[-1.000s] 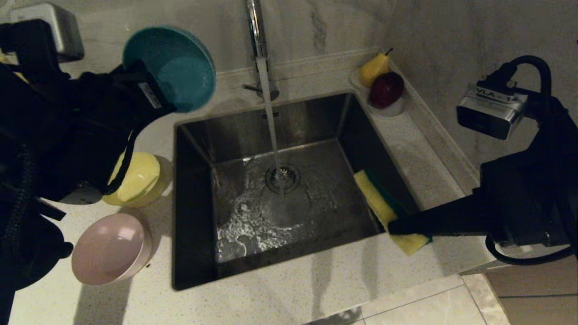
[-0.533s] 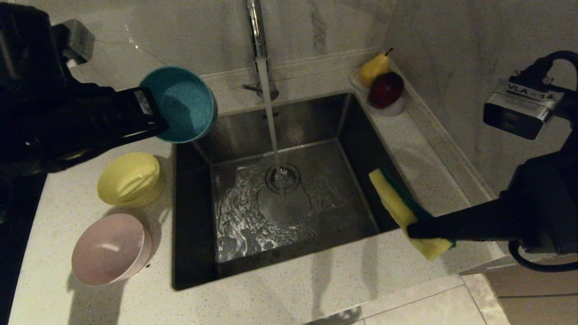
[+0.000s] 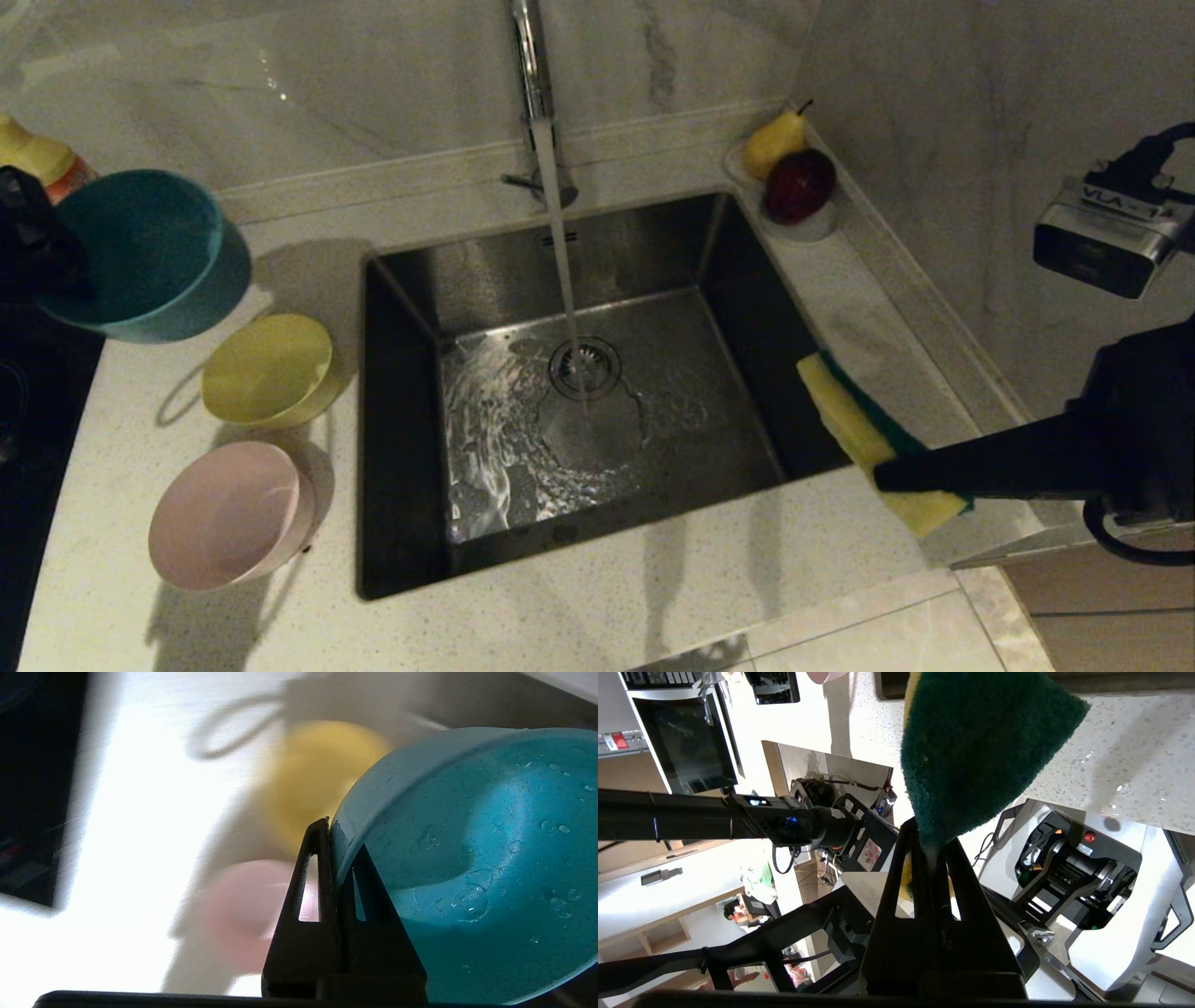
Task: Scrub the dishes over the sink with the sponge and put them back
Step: Place the bowl on the table
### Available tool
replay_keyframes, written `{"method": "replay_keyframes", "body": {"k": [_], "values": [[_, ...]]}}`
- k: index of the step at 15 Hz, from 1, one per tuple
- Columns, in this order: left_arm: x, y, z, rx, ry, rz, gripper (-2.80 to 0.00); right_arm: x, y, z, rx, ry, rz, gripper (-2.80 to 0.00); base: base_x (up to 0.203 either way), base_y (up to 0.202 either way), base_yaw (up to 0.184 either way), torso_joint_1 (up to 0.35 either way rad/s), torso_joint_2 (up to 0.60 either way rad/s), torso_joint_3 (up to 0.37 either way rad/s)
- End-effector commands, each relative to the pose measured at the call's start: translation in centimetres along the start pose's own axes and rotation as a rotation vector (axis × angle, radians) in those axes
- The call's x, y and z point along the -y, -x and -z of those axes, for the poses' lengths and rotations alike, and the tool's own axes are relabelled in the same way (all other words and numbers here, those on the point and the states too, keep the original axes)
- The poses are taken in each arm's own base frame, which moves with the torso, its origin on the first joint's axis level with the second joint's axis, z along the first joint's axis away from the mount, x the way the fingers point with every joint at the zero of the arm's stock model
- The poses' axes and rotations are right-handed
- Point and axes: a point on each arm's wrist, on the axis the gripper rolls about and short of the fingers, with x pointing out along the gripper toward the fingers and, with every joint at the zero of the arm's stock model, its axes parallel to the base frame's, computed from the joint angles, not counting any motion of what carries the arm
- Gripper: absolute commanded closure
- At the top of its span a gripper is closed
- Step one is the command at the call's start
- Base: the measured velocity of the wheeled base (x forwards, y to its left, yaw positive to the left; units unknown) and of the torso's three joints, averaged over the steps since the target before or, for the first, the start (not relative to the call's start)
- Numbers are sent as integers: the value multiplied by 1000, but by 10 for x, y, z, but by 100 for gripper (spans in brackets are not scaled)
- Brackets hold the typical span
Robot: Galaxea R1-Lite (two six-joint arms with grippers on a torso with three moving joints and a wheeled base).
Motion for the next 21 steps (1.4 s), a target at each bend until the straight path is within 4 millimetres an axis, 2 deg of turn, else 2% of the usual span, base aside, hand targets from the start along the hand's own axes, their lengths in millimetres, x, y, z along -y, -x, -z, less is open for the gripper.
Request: {"method": "replay_keyframes", "body": {"k": [1,4,8,11,13,16,19,21], "values": [[-31,2,-10,19,103,-132,0,-1,4,2,4,1,-6,0,0,0,0,0,0,0],[-64,-9,-23,3,242,-200,0,-2,9,4,7,4,-6,0,0,0,0,0,0,0],[-114,-60,-43,-25,445,-283,0,3,5,2,-3,11,18,0,0,0,0,0,0,0],[-151,-96,-51,-32,542,-342,0,6,2,4,-10,7,23,0,0,0,0,0,0,0],[-171,-112,-56,0,592,-367,0,8,1,6,-16,2,29,0,0,0,0,0,0,0],[-185,-123,-58,3,628,-346,0,11,-2,7,-22,-2,34,0,0,0,0,0,0,0],[-203,-155,-58,-13,685,-350,0,11,-3,7,-22,-2,33,0,0,0,0,0,0,0],[-210,-167,-59,-17,700,-352,0,12,-5,7,-27,-5,36,0,0,0,0,0,0,0]]}}
